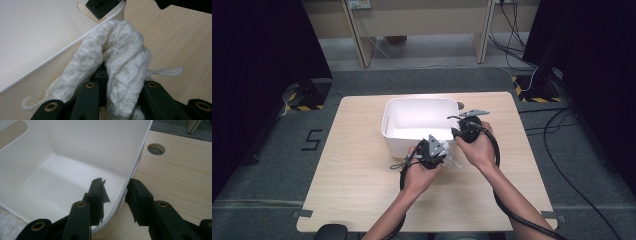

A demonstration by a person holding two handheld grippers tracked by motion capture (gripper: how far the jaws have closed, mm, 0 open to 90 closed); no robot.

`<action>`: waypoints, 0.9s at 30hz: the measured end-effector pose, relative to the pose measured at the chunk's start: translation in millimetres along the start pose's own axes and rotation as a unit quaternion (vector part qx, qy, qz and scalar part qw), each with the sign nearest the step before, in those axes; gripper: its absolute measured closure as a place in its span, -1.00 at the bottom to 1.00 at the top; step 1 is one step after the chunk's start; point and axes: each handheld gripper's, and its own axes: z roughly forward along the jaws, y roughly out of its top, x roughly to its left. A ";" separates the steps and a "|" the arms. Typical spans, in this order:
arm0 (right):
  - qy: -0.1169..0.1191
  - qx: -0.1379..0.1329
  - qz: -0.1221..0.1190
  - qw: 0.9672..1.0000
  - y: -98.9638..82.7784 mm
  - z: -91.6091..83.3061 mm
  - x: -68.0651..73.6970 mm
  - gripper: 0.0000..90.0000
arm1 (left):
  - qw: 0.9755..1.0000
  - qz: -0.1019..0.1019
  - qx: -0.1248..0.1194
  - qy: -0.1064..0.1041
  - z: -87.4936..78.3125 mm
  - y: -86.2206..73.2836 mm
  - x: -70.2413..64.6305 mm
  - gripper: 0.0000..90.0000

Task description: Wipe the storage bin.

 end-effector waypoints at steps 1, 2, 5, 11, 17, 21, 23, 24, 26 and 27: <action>0.000 0.000 -0.001 1.000 0.0 -0.1 0.1 0.46 | 1.000 0.000 -0.001 0.000 0.7 -0.8 -0.1 0.66; 0.000 0.000 -0.001 1.000 0.0 -0.1 0.2 0.46 | 1.000 0.000 0.001 0.000 1.4 -1.6 -0.2 0.66; -0.001 0.000 -0.001 1.000 -0.1 -0.2 0.3 0.46 | 1.000 0.000 0.005 -0.001 3.7 -4.5 -0.4 0.66; 0.000 0.000 0.000 1.000 0.0 -0.1 -0.1 0.45 | 1.000 -0.001 0.007 0.002 8.7 -8.9 -1.5 0.66; 0.002 0.000 0.002 1.000 0.2 0.1 -0.5 0.45 | 1.000 0.004 -0.001 0.008 13.7 -15.2 -4.9 0.66; 0.001 -0.001 -0.001 1.000 -0.1 -0.2 0.4 0.45 | 1.000 0.006 0.005 0.004 16.4 -17.3 -5.2 0.66; 0.001 -0.001 0.001 1.000 0.1 -0.1 0.3 0.45 | 1.000 0.007 0.008 0.004 17.3 -17.7 -5.0 0.66; 0.002 0.000 0.001 1.000 0.2 0.1 0.0 0.45 | 1.000 0.006 0.010 0.003 17.9 -17.9 -4.7 0.66; 0.002 0.001 0.001 1.000 0.3 0.1 -0.3 0.45 | 1.000 0.005 0.011 0.002 19.1 -18.8 -4.8 0.66; 0.002 0.000 0.001 1.000 0.2 0.0 0.0 0.45 | 1.000 0.006 0.013 0.002 19.9 -19.3 -5.0 0.66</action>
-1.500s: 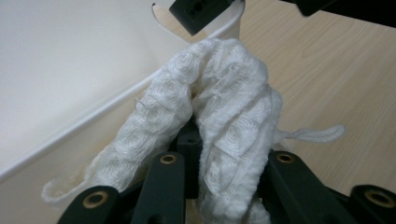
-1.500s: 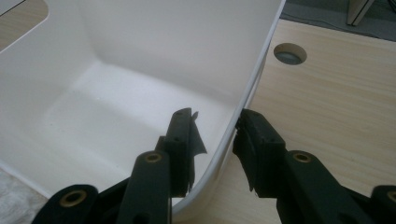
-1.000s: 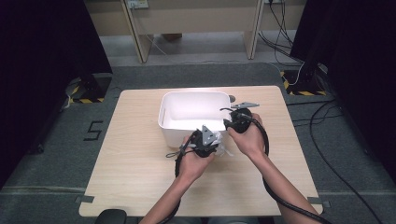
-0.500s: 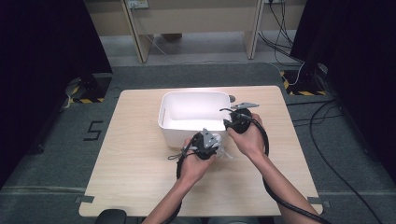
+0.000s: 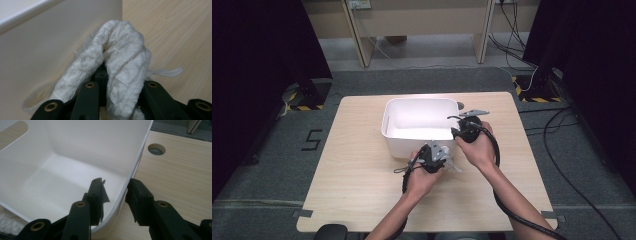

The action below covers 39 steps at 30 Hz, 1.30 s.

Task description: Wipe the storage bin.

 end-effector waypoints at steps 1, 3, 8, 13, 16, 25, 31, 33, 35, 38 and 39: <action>0.000 0.000 0.000 1.000 0.0 0.0 0.2 0.45 | 1.000 0.000 0.001 0.000 0.5 -0.5 0.1 0.66; -0.001 0.000 -0.001 1.000 0.2 0.1 0.1 0.45 | 1.000 0.000 0.002 -0.002 1.7 -1.4 0.1 0.66; -0.002 0.000 -0.001 1.000 0.3 0.2 0.6 0.45 | 1.000 0.001 0.007 -0.003 4.5 -3.3 -0.5 0.66; -0.002 0.000 -0.004 1.000 0.2 0.1 0.6 0.46 | 1.000 0.002 0.010 -0.003 6.3 -4.4 -0.8 0.66; -0.001 0.000 -0.004 1.000 0.2 0.4 0.9 0.46 | 1.000 0.003 0.011 -0.003 7.3 -4.9 -0.9 0.66; 0.001 0.002 -0.006 1.000 0.0 1.2 3.4 0.48 | 1.000 0.004 0.018 -0.002 10.3 -8.7 -0.2 0.66; 0.003 0.007 -0.007 1.000 -0.8 1.6 5.7 0.50 | 1.000 0.008 0.028 -0.002 13.7 -10.3 -0.3 0.66; 0.004 0.010 -0.007 1.000 -1.2 1.9 6.8 0.51 | 1.000 0.005 0.029 -0.003 14.5 -10.7 0.3 0.66; 0.007 0.011 -0.006 1.000 -1.8 2.7 7.5 0.52 | 1.000 0.005 0.030 -0.002 15.4 -11.5 0.7 0.66; 0.007 0.014 -0.008 1.000 -2.4 3.4 8.8 0.53 | 0.999 0.005 0.033 -0.003 15.6 -12.0 1.4 0.66; 0.007 0.015 -0.007 1.000 -2.4 3.6 9.2 0.53 | 0.999 0.004 0.033 -0.003 15.3 -11.9 1.6 0.66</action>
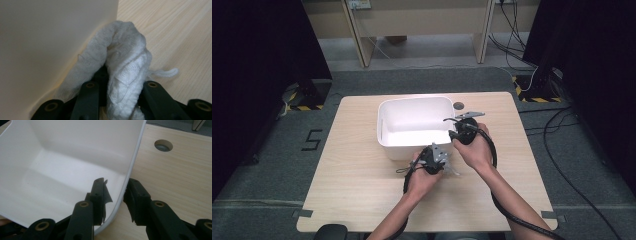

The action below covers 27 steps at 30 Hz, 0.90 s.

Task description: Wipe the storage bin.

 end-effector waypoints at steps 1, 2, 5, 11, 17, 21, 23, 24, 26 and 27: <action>0.000 0.000 0.000 1.000 0.2 0.2 0.1 0.53 | 1.000 0.002 0.001 -0.001 -0.6 0.2 0.6 0.66; 0.001 0.000 0.002 1.000 0.3 0.4 0.0 0.53 | 1.000 0.002 0.002 -0.001 -1.2 0.3 0.8 0.66; 0.005 0.000 0.010 1.000 0.9 0.5 -0.3 0.51 | 1.000 0.001 -0.002 0.002 -2.3 1.1 1.0 0.66; 0.005 -0.003 0.022 1.000 2.5 1.7 -1.1 0.50 | 1.000 -0.005 -0.014 0.003 -4.7 4.9 1.1 0.66; 0.005 -0.007 0.033 0.999 4.6 3.1 -1.1 0.48 | 1.000 -0.009 -0.023 0.003 -8.0 10.2 2.5 0.66; 0.002 -0.008 0.039 0.999 5.9 4.0 -0.9 0.48 | 1.000 -0.008 -0.029 0.004 -11.5 15.5 1.7 0.66; 0.001 -0.008 0.039 0.999 6.0 4.1 -0.7 0.48 | 1.000 -0.010 -0.029 0.006 -12.1 17.0 1.6 0.66; 0.001 -0.008 0.040 0.999 6.1 4.1 -0.6 0.48 | 0.999 -0.013 -0.031 0.006 -12.2 17.7 1.5 0.66; 0.001 -0.008 0.041 0.999 6.2 4.1 -0.1 0.47 | 0.999 -0.014 -0.030 0.005 -13.2 18.8 1.7 0.66; 0.001 -0.009 0.040 0.999 6.2 4.1 -0.3 0.47 | 0.999 -0.014 -0.030 0.006 -13.8 19.3 1.6 0.66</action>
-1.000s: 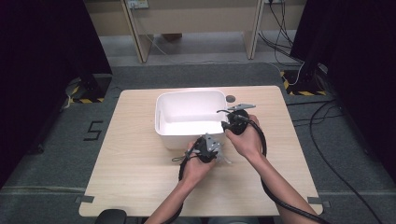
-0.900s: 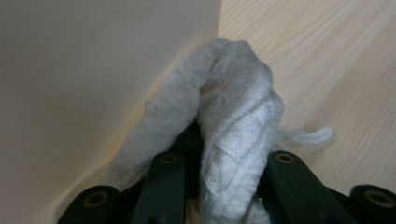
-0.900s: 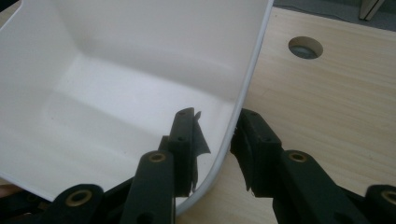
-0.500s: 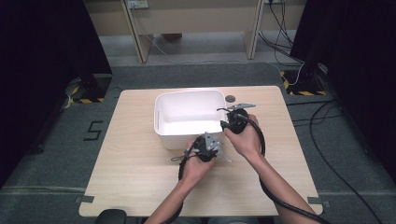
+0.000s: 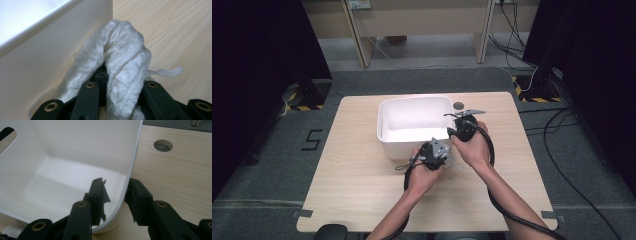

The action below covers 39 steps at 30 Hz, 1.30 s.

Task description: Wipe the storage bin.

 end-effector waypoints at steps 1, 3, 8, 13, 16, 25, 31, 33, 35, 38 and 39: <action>0.000 -0.001 0.000 1.000 -0.1 0.1 -0.2 0.47 | 1.000 0.000 -0.002 0.000 -0.3 0.5 -0.1 0.66; 0.000 0.000 0.000 1.000 0.0 0.0 -0.1 0.47 | 1.000 0.000 -0.001 0.000 -1.0 1.9 0.0 0.66; 0.000 -0.003 0.001 1.000 0.3 0.6 -0.5 0.47 | 1.000 -0.007 -0.007 0.000 -4.1 6.5 -0.1 0.66; 0.000 -0.003 0.002 1.000 0.2 0.6 -0.4 0.47 | 1.000 -0.005 -0.009 -0.001 -8.6 10.7 0.8 0.66; 0.000 -0.004 0.001 1.000 0.4 0.7 -0.4 0.47 | 1.000 -0.005 -0.011 0.001 -9.4 11.4 0.7 0.66; -0.001 -0.005 0.002 1.000 0.2 0.6 0.0 0.48 | 1.000 -0.002 -0.011 0.000 -13.4 15.6 1.4 0.65; -0.001 -0.004 -0.002 1.000 0.2 0.4 -0.1 0.48 | 1.000 0.003 -0.011 0.003 -15.5 17.0 1.2 0.65; -0.002 -0.004 -0.001 1.000 0.1 0.3 0.2 0.48 | 1.000 0.005 -0.010 0.002 -16.7 18.1 1.8 0.65; -0.003 -0.004 0.001 1.000 0.1 0.2 0.4 0.48 | 1.000 0.003 -0.012 0.001 -16.9 18.7 2.2 0.65; -0.003 -0.006 0.002 1.000 0.5 0.7 0.1 0.48 | 1.000 0.002 -0.012 0.001 -16.7 19.3 2.4 0.66; -0.003 -0.006 0.002 1.000 0.6 0.8 0.0 0.48 | 1.000 0.002 -0.013 0.000 -16.8 19.7 2.4 0.65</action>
